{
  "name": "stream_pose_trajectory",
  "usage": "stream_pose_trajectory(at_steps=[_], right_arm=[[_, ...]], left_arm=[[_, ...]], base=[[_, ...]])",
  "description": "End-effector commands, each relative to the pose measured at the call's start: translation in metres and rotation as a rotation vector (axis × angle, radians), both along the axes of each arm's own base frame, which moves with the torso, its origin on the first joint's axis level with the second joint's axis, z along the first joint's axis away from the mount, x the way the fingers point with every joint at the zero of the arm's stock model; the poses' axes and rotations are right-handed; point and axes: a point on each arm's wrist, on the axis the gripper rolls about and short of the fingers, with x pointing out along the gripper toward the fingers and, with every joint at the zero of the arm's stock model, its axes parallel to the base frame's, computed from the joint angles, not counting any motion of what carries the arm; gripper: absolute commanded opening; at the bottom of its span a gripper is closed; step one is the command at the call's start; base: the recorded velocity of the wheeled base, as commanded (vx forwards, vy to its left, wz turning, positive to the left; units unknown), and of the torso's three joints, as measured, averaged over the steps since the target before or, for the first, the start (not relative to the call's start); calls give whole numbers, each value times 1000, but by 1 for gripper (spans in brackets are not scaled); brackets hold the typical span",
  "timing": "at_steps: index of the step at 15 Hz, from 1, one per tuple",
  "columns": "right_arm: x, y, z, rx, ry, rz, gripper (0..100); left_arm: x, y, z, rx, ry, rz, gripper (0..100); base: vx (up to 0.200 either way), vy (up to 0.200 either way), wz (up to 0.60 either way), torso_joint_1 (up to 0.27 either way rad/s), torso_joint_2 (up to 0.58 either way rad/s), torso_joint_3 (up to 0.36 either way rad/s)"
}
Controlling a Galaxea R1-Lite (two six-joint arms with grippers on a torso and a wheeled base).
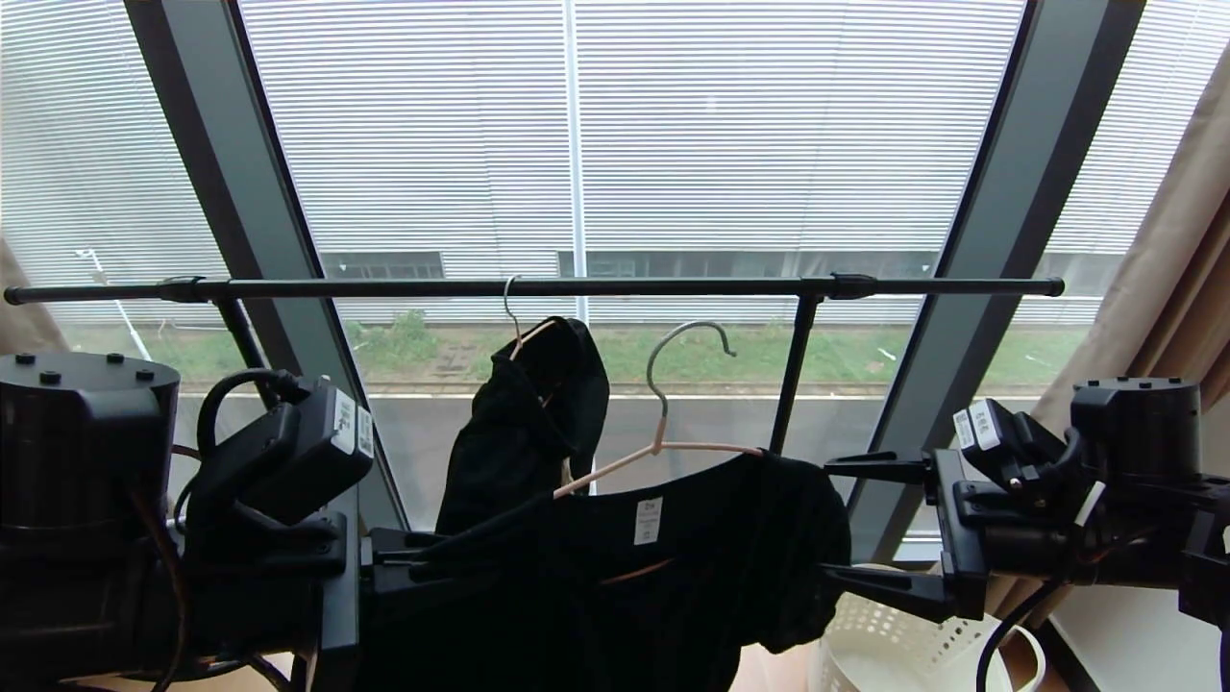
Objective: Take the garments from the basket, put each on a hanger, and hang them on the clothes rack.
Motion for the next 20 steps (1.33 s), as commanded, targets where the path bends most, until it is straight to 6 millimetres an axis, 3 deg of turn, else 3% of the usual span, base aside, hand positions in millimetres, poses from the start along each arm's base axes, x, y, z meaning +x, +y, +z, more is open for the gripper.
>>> stream_pose_trajectory(at_steps=[1, 10, 18, 19, 20], right_arm=[[3, -1, -2, 2, 12, -10, 100], [10, -8, -11, -2, 50, -38, 100], [26, -5, -33, -29, 78, -55, 100], [28, -5, -35, -34, 80, -61, 0], [28, -5, -36, -36, 84, -65, 0]], left_arm=[[-6, 3, 2, -8, -15, -1, 0], [-12, 14, 13, -36, -64, 40, 0], [-22, 19, 21, -59, -107, 42, 0], [-22, 19, 21, -59, -107, 40, 0], [-22, 19, 21, -58, -105, 40, 0]], base=[[0, 0, 0, 0, 0, 0], [0, 0, 0, 0, 0, 0], [0, 0, 0, 0, 0, 0], [0, 0, 0, 0, 0, 0], [0, 0, 0, 0, 0, 0]])
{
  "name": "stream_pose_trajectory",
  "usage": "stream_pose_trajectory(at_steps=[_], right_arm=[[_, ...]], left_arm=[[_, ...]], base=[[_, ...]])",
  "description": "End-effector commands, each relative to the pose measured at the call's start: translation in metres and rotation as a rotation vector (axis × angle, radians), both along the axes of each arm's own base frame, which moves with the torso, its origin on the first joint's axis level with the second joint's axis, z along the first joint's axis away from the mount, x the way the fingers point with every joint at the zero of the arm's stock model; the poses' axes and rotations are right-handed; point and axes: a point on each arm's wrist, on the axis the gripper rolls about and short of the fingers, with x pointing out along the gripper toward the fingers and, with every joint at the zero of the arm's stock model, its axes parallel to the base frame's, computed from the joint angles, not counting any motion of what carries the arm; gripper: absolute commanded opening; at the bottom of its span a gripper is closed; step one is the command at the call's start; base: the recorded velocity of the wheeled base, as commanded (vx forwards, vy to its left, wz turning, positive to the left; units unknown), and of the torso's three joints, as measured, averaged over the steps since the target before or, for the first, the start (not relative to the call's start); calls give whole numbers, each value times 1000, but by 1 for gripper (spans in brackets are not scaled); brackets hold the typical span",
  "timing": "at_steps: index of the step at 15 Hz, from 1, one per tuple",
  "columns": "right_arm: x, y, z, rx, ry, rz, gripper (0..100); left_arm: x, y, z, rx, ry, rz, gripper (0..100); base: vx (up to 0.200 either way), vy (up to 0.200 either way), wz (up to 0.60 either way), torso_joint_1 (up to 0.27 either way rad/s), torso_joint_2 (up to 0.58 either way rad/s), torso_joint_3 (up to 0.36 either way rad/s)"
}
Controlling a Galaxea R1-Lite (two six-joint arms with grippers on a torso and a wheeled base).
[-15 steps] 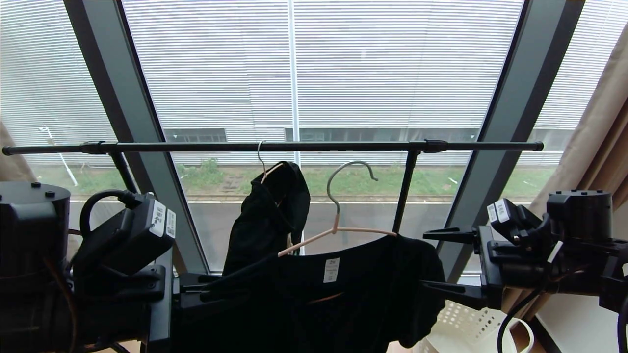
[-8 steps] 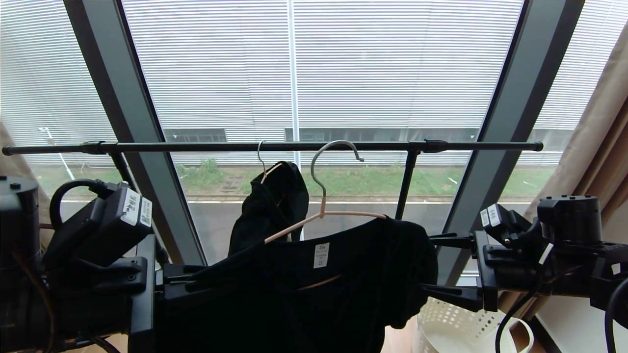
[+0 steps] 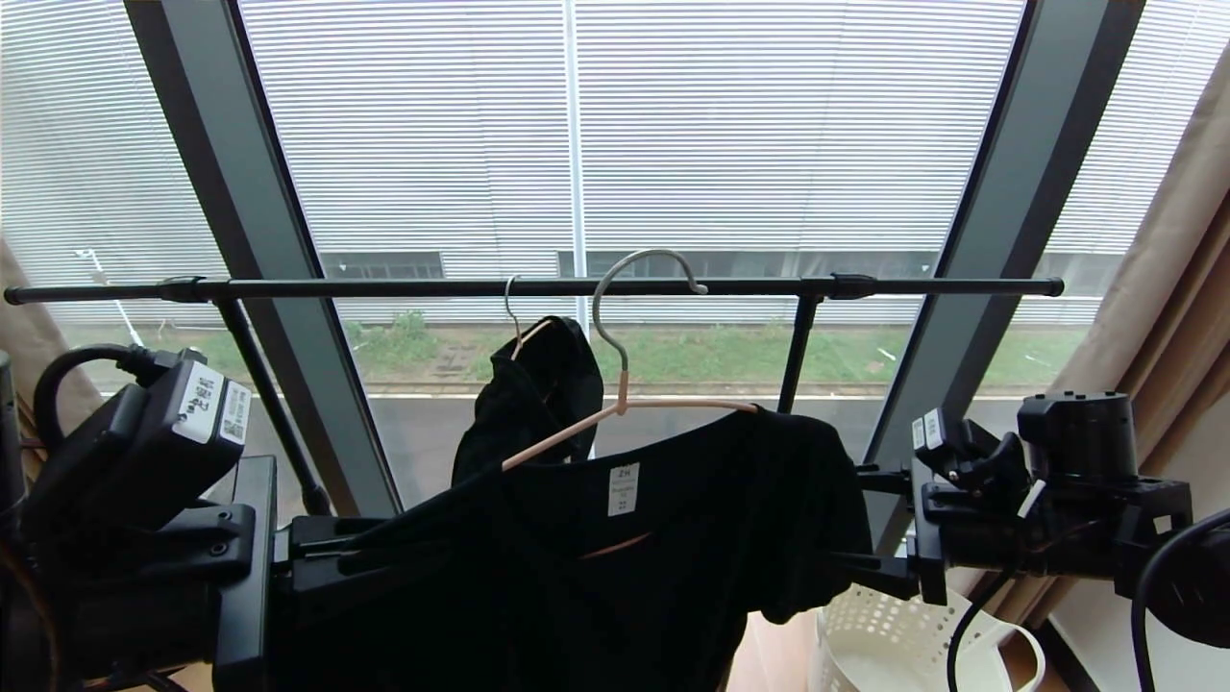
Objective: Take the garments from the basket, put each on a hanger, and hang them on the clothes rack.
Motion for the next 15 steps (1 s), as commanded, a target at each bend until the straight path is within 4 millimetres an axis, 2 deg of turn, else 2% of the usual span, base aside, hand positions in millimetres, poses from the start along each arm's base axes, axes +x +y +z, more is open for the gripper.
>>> stream_pose_trajectory(at_steps=[1, 5, 11, 15], right_arm=[[2, 0, -5, -3, 18, -3, 0], [6, -2, 0, -5, 16, -49, 0], [17, -19, 5, -10, -17, -128, 0], [27, -30, 2, -11, -14, -167, 0]], left_arm=[[-1, 0, 1, -2, -4, 0, 0], [0, 1, 0, -2, 1, 4, 0], [-2, 6, 0, -5, -6, 27, 0], [-5, 10, 0, -7, -10, 42, 0]], base=[[0, 0, 0, 0, 0, 0], [0, 0, 0, 0, 0, 0], [0, 0, 0, 0, 0, 0], [0, 0, 0, 0, 0, 0]])
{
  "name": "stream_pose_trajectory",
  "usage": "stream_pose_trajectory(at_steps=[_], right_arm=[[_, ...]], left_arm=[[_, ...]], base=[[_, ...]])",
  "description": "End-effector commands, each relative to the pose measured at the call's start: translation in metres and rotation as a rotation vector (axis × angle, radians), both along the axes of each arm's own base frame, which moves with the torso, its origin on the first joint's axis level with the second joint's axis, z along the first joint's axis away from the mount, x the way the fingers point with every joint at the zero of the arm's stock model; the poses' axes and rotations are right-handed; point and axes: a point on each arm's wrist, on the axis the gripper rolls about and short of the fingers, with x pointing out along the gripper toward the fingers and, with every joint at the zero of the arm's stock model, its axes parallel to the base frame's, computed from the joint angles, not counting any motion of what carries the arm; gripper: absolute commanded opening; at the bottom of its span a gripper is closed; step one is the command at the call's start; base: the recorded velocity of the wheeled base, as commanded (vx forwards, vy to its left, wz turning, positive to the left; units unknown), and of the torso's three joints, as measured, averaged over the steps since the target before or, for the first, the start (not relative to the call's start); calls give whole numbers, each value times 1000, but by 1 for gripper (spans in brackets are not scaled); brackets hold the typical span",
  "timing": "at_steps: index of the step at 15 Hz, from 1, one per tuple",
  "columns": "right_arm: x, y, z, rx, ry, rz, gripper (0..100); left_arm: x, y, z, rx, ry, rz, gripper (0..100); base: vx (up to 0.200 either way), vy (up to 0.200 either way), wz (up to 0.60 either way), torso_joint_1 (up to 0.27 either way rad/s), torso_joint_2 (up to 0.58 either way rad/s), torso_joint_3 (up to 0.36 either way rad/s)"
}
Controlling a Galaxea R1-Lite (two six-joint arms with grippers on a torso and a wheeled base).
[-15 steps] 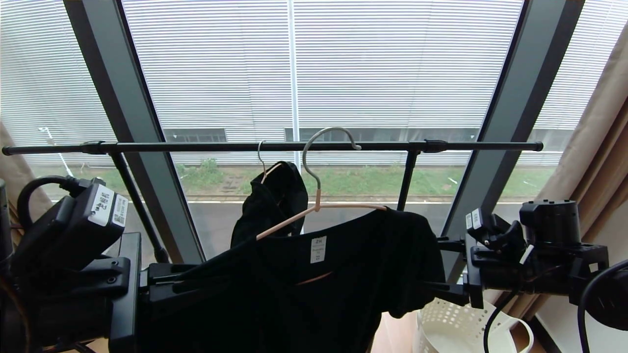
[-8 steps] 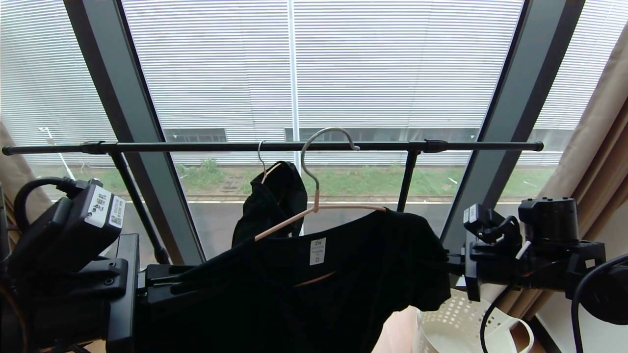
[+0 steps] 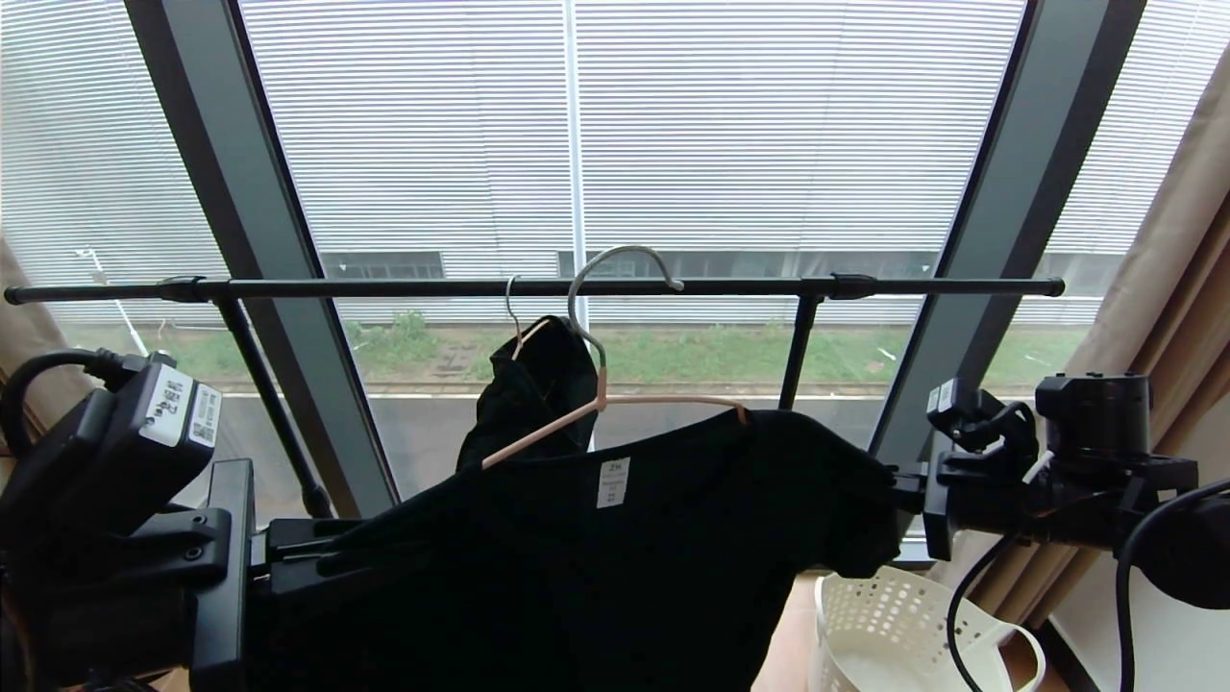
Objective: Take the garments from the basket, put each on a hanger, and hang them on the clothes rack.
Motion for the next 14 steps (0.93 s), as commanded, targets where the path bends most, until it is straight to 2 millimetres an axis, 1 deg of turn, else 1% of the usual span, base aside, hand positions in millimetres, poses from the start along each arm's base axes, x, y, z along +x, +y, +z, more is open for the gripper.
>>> stream_pose_trajectory(at_steps=[1, 7, 8, 11, 14], right_arm=[[4, -4, -3, -1, 7, -14, 0], [2, -2, -2, -1, 13, -22, 0], [0, -1, -2, -3, 16, -20, 100], [-6, 7, 7, -5, -12, -3, 100], [-18, 19, 21, -57, -62, -44, 100]], left_arm=[[-2, 3, 0, -3, -7, 9, 0], [0, 5, -2, 0, 2, 28, 0], [0, 5, -2, 0, 2, 29, 0], [2, 5, -4, -1, 21, 41, 0], [4, 8, -3, -28, 66, 77, 0]], base=[[0, 0, 0, 0, 0, 0], [0, 0, 0, 0, 0, 0], [0, 0, 0, 0, 0, 0], [0, 0, 0, 0, 0, 0], [0, 0, 0, 0, 0, 0]])
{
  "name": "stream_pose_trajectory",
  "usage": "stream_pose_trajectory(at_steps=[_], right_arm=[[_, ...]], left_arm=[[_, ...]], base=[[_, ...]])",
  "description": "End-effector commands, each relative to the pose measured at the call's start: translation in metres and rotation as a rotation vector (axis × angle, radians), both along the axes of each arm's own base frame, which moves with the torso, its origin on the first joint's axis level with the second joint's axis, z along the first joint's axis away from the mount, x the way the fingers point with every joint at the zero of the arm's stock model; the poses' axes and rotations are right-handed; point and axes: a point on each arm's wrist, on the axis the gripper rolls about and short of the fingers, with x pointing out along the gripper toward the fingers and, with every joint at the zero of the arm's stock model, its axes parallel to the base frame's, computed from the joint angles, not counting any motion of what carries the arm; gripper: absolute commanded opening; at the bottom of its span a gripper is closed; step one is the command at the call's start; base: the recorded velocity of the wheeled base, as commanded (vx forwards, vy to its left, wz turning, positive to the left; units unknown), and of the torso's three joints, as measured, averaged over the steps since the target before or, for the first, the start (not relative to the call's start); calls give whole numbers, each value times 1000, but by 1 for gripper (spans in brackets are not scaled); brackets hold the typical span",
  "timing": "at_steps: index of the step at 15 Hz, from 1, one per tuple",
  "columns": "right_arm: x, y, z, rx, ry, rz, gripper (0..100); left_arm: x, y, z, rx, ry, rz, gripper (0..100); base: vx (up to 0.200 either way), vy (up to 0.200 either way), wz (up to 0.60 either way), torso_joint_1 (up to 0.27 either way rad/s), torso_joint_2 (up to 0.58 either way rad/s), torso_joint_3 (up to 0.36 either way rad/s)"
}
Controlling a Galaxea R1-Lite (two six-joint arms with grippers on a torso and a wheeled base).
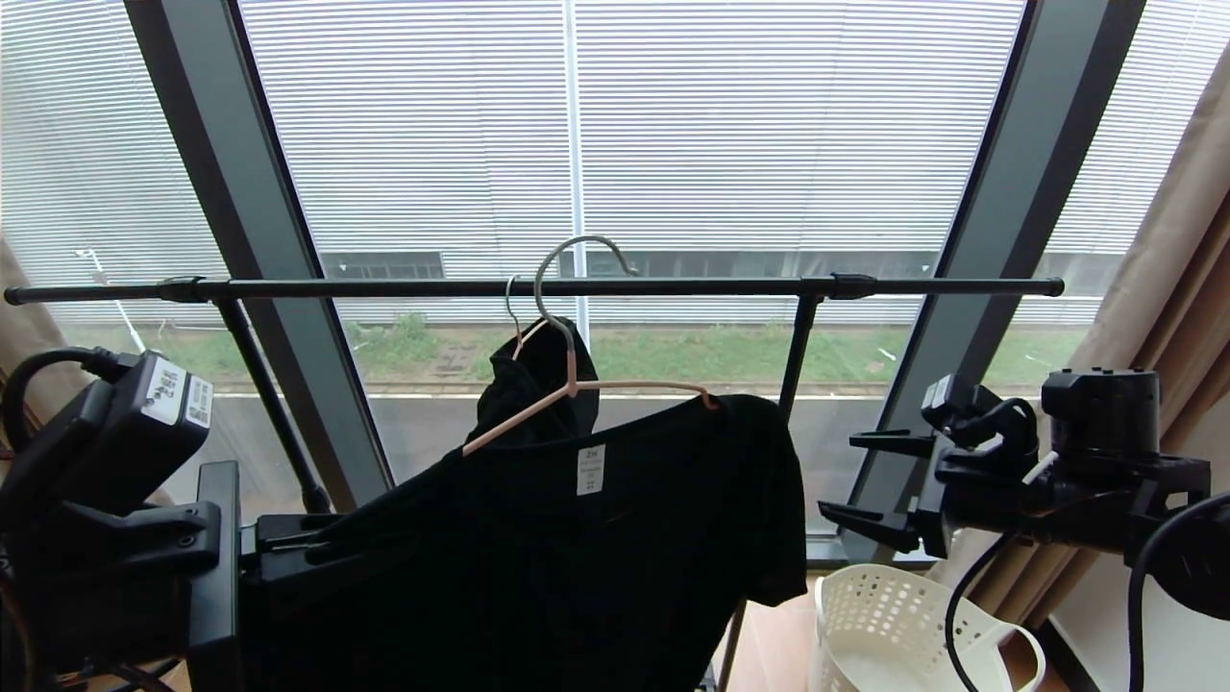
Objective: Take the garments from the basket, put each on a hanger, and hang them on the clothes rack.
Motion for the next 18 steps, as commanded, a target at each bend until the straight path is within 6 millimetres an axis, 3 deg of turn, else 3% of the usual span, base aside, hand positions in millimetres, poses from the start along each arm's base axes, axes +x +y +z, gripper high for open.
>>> stream_pose_trajectory(at_steps=[1, 6, 9, 18], right_arm=[[-13, 14, 15, -19, -52, 10, 100], [-30, 40, 43, 65, -46, -85, 100], [-26, 54, 55, 139, -13, -183, 100], [-23, 63, 57, 153, -7, -246, 100]], left_arm=[[2, 1, -1, -4, 18, 14, 0], [0, 7, -12, 5, 58, 49, 0], [0, 9, -15, 5, 74, 63, 0], [11, 5, -17, 6, 110, 72, 0]], base=[[0, 0, 0, 0, 0, 0], [0, 0, 0, 0, 0, 0], [0, 0, 0, 0, 0, 0], [0, 0, 0, 0, 0, 0]])
